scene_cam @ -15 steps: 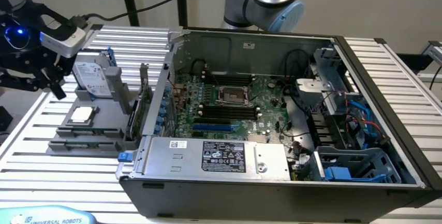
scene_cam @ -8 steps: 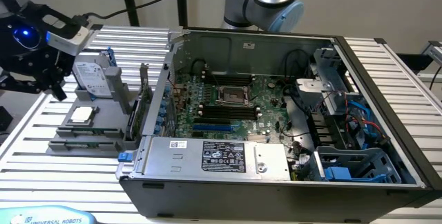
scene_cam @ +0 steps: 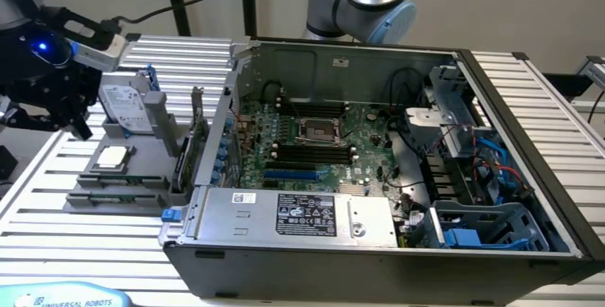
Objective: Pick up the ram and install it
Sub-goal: 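Pick up the ram and move it above insertion slot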
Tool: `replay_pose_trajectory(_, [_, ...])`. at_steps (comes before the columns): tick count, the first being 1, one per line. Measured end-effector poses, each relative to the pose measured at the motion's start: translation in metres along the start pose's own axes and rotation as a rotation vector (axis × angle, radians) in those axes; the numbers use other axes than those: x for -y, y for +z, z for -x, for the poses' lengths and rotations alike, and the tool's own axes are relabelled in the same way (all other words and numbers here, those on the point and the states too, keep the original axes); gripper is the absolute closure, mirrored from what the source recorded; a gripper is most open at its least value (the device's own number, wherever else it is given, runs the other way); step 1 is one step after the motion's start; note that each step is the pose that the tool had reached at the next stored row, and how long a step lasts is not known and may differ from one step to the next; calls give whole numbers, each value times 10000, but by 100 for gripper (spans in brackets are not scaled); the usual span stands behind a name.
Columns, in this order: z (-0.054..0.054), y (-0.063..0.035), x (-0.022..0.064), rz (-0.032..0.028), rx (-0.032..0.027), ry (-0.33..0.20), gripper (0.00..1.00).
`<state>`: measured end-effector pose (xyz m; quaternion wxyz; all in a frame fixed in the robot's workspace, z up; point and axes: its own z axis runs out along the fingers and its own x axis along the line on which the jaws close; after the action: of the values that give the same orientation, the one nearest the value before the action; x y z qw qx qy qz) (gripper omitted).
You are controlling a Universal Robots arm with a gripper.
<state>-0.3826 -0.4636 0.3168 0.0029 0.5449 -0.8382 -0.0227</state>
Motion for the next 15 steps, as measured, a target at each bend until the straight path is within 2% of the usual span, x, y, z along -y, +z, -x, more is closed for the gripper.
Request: replay_pose_trajectory(15, [-2,80,4,25,-98,-2718,89])
